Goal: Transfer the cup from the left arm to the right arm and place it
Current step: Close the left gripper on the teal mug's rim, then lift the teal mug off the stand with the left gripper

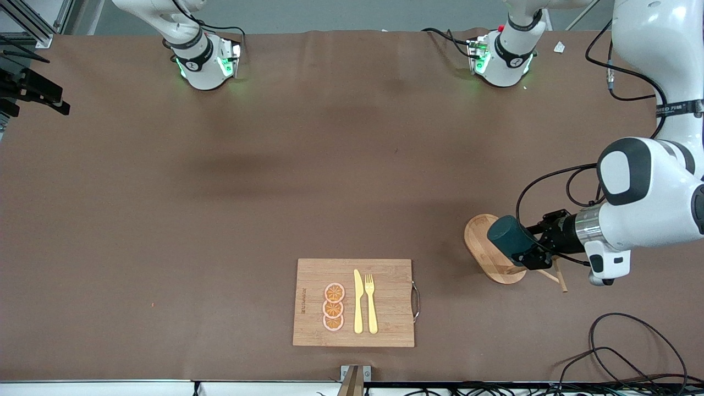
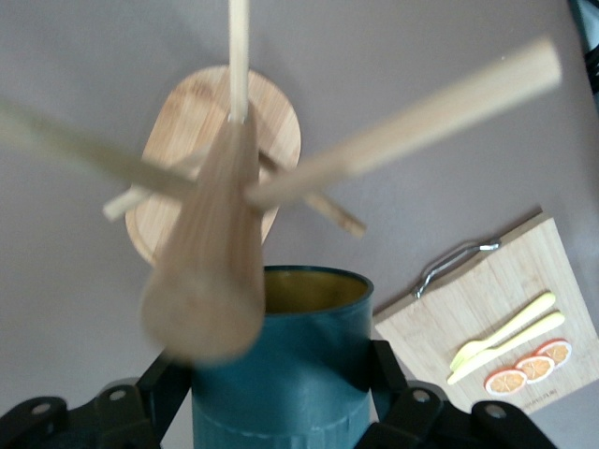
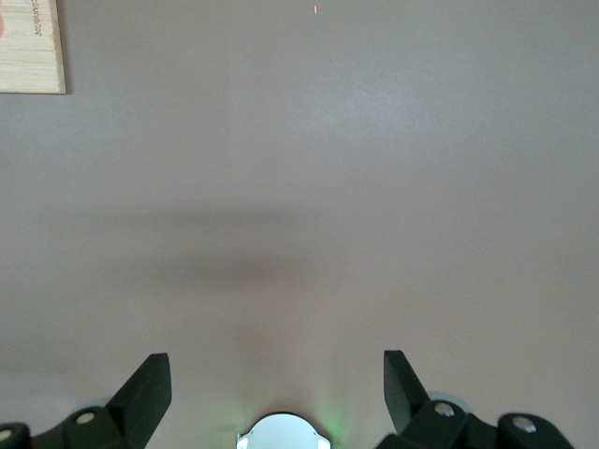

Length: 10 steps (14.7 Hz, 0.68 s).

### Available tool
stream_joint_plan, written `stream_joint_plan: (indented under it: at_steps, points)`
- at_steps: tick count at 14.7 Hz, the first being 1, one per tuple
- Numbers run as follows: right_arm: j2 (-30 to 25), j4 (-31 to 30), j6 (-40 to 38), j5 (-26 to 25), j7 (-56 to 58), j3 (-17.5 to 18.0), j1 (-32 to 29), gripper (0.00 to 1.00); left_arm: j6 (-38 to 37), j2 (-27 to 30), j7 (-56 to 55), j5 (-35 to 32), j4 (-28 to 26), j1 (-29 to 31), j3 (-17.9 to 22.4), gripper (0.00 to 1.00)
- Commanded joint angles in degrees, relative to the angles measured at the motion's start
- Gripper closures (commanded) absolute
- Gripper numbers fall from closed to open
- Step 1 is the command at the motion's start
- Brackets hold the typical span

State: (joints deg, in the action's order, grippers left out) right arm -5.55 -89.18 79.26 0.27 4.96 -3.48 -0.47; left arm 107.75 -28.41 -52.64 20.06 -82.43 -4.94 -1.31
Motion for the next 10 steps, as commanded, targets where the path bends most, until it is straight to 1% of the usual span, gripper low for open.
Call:
stream_joint_plan:
  at_steps: [1,8,10]
  points:
    - [-0.52,-0.56,-0.16,0.17,0.49,-0.04,0.03,0.0,-2.81,2.04,-5.26,0.86,-0.18,0.02,-2.2,0.35]
    - [-0.52,-0.56,-0.07,0.17,0.49,-0.04,0.03,0.0,-7.12,4.77,-13.79,0.86,-0.27,-0.15,-6.51,0.35]
    - [-0.52,-0.47,0.02,0.17,0.49,-0.04,0.03,0.0,-6.95,5.56,-15.82,-0.28,0.08,-0.33,-9.05,0.35]
